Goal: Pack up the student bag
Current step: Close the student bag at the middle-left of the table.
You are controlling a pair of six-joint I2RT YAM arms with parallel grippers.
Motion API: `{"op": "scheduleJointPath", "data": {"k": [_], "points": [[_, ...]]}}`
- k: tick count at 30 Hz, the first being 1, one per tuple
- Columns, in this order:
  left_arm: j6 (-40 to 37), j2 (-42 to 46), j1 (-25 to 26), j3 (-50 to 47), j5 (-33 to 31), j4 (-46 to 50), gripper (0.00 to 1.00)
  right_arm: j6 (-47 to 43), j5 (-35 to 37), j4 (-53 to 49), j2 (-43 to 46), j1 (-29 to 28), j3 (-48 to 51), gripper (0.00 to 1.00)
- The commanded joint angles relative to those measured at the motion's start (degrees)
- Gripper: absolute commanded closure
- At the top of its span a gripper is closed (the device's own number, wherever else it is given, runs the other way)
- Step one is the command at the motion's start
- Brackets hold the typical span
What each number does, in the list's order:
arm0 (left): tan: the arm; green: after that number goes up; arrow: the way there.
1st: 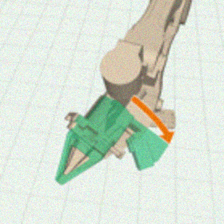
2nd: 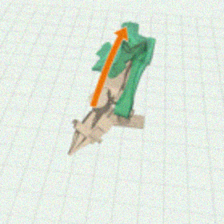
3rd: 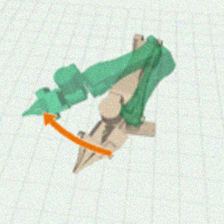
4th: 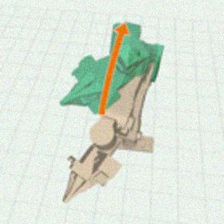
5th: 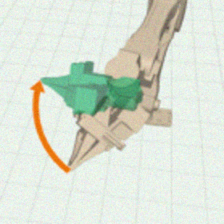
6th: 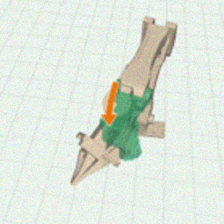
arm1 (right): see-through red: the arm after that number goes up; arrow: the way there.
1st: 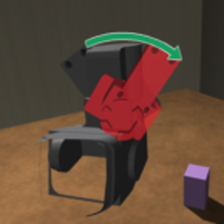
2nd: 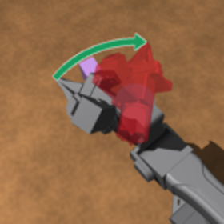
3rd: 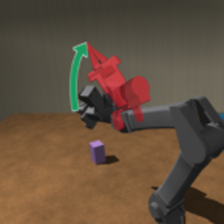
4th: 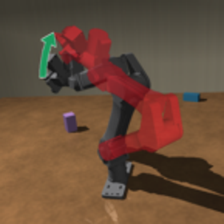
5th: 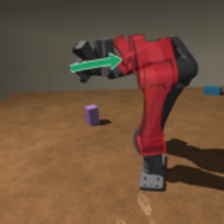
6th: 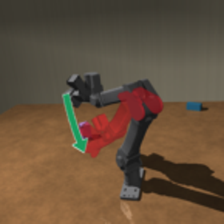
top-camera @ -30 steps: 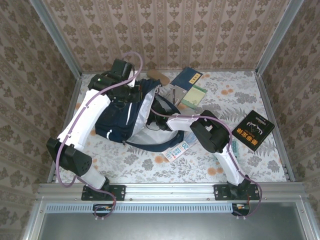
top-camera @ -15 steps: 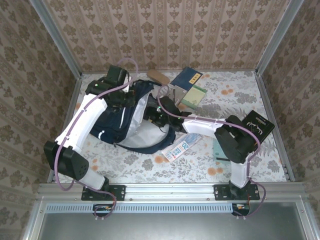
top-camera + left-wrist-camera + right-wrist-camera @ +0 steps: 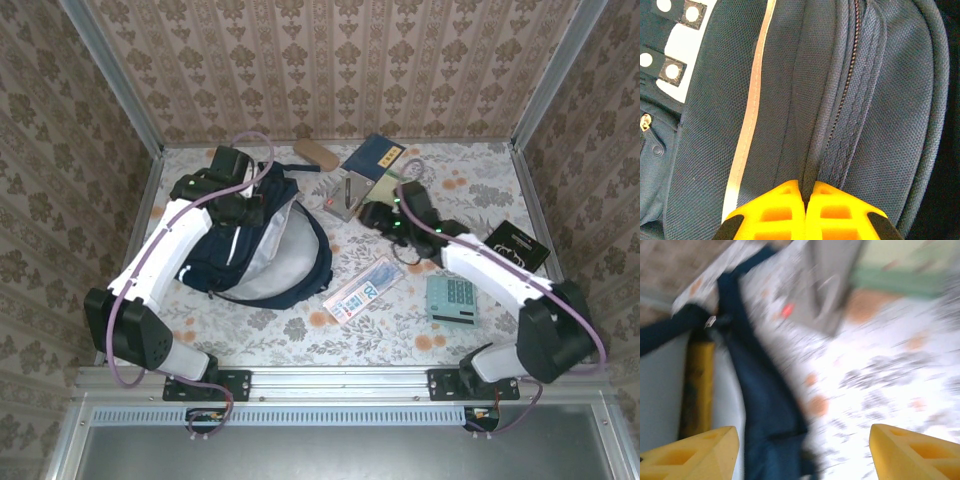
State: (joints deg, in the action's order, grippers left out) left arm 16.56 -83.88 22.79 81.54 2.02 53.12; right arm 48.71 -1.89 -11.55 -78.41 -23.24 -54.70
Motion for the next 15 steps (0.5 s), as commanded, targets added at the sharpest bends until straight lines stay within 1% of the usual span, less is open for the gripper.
{"op": "scheduleJointPath", "data": {"k": [1, 3, 5, 8, 11, 15], "points": [[-0.9, 1.8, -0.2, -1.4, 1.2, -2.1, 1.0, -4.0, 10.0, -9.5, 5.9, 6.0, 2.9, 0.28], [-0.9, 1.9, -0.2, -2.2, 2.1, -3.0, 1.0, -4.8, 14.4, -12.3, 8.2, 10.6, 3.7, 0.25], [-1.0, 1.9, 0.0, -2.8, 3.0, -3.8, 1.0, -5.9, 15.8, -13.1, 9.6, 16.4, 5.1, 0.25], [-1.0, 1.3, 0.5, -2.9, 3.4, -4.2, 1.0, -5.9, 14.7, -13.5, 8.6, 25.1, 6.1, 0.25], [-0.8, 0.7, 1.0, -3.2, 3.9, -4.6, 1.0, -6.7, 13.5, -14.1, 5.3, 31.9, 5.5, 0.24], [-0.1, 0.1, 1.9, -3.7, 4.7, -5.5, 1.0, -8.1, 9.7, -15.1, -2.6, 38.4, 3.0, 0.24]]}}
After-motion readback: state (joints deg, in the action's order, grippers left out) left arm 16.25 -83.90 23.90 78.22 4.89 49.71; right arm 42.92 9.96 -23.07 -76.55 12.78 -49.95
